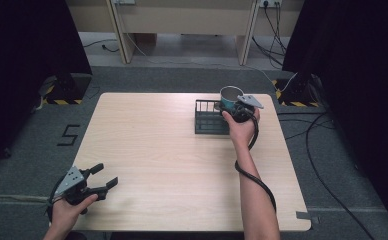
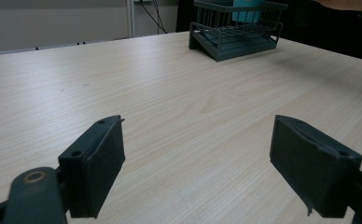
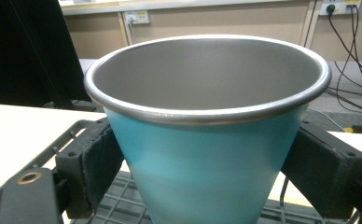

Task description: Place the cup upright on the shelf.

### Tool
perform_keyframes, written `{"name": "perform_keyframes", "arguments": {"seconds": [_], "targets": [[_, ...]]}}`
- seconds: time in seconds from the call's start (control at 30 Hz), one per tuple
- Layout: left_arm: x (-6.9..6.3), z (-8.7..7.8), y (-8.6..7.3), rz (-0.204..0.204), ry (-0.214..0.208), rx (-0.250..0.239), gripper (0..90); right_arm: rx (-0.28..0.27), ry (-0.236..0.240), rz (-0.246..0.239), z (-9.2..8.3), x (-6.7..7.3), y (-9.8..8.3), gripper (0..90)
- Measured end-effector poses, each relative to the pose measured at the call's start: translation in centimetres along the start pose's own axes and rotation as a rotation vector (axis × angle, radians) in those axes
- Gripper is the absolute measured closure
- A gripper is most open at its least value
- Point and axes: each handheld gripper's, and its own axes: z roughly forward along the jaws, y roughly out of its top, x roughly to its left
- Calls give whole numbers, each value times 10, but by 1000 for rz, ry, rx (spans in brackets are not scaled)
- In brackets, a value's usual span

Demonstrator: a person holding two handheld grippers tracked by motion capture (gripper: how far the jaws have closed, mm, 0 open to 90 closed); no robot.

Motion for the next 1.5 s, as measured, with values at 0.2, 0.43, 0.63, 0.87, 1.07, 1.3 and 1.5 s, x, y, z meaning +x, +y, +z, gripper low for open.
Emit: {"name": "perform_keyframes", "arguments": {"seconds": [0.2, 0.43, 0.63, 0.87, 1.07, 1.3, 1.5], "targets": [[0, 0, 0, 0, 0, 0, 172, 23, -6, -3, 4, 0, -5, 165], [0, 0, 0, 2, 0, 2, 172, 37, -14, -4, 7, 2, -11, 158], [0, 0, 0, 3, 0, 0, 172, 52, -19, -4, 7, 3, -14, 156], [0, 0, 0, 2, -1, 0, 171, 58, -22, -1, 2, 4, -18, 155], [-1, 0, 0, 3, -1, 1, 172, 62, -16, 3, -6, 6, -21, 155], [-1, 1, 0, 3, -1, -1, 171, 61, -5, -2, -13, 9, -21, 155], [-1, 1, 0, 5, -1, 1, 171, 64, 3, 1, -19, 10, -21, 155]]}}
